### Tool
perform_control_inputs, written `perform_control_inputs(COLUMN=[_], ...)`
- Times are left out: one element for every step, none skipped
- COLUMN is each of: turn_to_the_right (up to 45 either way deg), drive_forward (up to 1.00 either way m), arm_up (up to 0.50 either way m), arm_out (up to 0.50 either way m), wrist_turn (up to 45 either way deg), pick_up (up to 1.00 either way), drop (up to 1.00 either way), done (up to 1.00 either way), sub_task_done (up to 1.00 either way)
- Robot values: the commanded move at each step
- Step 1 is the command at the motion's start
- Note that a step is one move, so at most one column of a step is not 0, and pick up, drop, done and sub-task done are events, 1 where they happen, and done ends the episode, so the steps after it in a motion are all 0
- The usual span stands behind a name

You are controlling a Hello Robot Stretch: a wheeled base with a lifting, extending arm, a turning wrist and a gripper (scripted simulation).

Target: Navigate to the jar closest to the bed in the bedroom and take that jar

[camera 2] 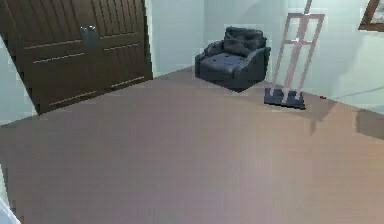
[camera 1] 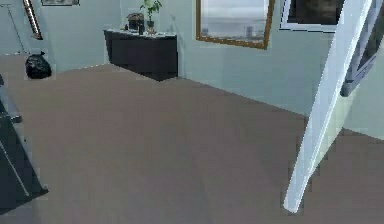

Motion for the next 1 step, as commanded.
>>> perform_control_inputs(turn_to_the_right=[-24.0], drive_forward=[0.00], arm_up=[0.00], arm_out=[0.00], wrist_turn=[0.0], pick_up=[0.00], drop=[0.00], done=[0.00], sub_task_done=[0.00])
